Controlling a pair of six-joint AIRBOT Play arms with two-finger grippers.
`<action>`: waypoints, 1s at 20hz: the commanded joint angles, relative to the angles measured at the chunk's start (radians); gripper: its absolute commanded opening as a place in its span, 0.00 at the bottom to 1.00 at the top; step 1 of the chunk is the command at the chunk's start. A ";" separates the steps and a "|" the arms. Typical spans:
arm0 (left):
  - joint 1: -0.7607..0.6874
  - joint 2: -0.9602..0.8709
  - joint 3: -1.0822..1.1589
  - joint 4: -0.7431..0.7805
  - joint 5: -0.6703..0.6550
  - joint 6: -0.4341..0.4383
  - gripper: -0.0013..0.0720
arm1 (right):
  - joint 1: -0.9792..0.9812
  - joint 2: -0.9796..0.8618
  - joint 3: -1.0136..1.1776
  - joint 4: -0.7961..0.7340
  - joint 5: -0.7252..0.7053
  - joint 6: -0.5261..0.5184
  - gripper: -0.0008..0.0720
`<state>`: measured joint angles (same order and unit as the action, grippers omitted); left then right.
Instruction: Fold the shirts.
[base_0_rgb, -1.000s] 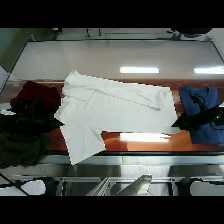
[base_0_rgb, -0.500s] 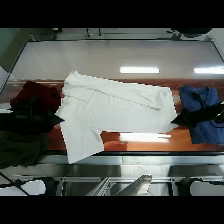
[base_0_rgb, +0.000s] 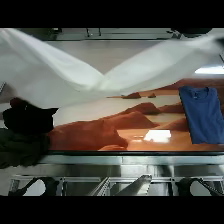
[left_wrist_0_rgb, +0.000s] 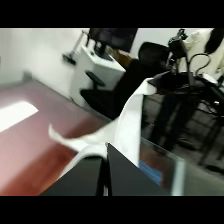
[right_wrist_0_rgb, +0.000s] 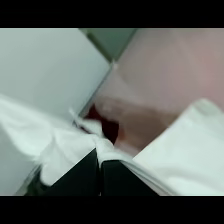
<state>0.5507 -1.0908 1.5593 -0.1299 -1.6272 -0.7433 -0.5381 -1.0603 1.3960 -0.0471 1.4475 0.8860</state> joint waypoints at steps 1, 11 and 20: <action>0.191 0.129 0.348 -0.126 0.151 -0.030 0.04 | -0.111 0.241 0.111 0.104 -0.220 -0.039 0.04; 0.114 -0.010 0.285 0.041 0.052 -0.164 0.04 | -0.218 0.345 0.039 -0.109 -0.183 0.099 0.04; -0.286 -0.486 -0.018 0.589 0.303 -0.160 0.04 | 0.047 -0.117 -0.502 -0.229 -0.411 -0.029 0.04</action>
<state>0.3359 -1.4082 1.6043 0.3054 -1.4471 -0.9173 -0.5541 -1.0077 1.0256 -0.2459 1.1500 0.9371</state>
